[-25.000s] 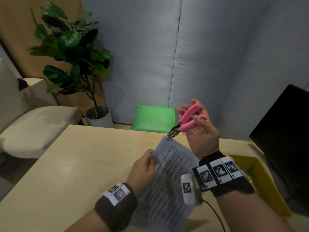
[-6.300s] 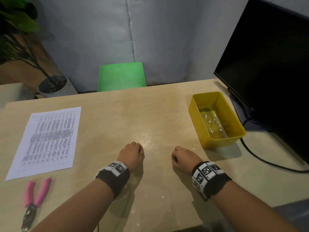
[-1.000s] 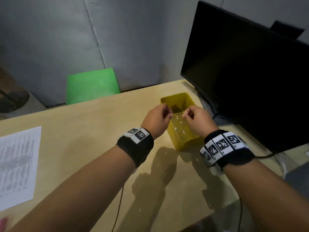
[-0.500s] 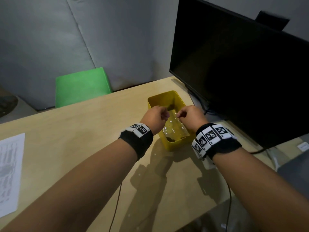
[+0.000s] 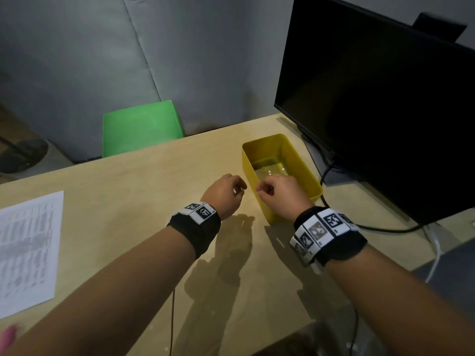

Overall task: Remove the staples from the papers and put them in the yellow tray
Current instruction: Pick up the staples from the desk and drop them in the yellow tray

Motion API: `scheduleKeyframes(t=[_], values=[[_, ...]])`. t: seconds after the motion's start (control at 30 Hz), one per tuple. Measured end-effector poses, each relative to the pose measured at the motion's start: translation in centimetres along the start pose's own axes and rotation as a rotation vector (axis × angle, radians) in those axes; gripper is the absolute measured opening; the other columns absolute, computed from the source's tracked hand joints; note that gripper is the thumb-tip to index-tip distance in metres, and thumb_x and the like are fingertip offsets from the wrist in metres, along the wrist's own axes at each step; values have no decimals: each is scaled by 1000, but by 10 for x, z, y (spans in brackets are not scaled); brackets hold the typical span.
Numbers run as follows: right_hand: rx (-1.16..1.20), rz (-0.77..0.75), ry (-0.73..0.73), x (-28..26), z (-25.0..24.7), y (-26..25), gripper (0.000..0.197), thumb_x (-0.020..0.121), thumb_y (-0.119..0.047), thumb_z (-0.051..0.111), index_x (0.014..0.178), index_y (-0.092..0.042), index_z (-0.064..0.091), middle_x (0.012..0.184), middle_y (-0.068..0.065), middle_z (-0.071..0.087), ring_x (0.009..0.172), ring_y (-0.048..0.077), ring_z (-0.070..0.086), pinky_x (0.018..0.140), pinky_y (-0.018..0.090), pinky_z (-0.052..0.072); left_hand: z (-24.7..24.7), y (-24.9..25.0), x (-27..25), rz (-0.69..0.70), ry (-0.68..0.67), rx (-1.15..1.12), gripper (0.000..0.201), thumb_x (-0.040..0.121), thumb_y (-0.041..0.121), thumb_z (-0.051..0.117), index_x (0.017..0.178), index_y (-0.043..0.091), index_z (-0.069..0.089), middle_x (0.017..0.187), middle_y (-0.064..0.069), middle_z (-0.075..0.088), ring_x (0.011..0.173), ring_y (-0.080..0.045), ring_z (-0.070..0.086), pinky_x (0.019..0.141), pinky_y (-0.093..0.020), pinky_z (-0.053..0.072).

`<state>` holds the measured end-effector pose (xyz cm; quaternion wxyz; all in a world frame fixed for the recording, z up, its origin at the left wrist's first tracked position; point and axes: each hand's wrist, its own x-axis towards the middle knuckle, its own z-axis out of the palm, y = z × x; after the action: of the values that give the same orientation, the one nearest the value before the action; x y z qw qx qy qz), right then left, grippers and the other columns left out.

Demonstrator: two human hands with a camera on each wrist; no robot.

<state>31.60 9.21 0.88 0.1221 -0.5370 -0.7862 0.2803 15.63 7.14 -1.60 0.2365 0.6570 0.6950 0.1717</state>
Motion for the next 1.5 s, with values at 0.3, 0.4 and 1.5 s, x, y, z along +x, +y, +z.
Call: scheduleKeyframes(t=[0.3,0.4,1.5], values=[[-160,72,-181,-31,57,-2,18,93,-18,53,106,-14,65,106,7,66,95,23,61,84,35,52,6,-34,-51,-47,-77,16,16,90,20,53,101,18,65,105,-3,60,90,-21,61,79,-30,47],[-181,152,-190,-34,72,12,19,93,-16,52,106,-11,64,107,11,66,96,26,62,85,38,52,13,-44,-66,-64,-106,11,17,90,20,53,103,18,65,106,-2,60,91,-20,61,77,-28,45],[-305,78,-237,-15,99,28,20,94,-13,52,102,-7,69,113,9,57,97,23,60,87,35,52,51,-62,-94,-52,-246,166,19,83,34,60,94,21,69,102,0,58,97,-20,53,80,-36,49]])
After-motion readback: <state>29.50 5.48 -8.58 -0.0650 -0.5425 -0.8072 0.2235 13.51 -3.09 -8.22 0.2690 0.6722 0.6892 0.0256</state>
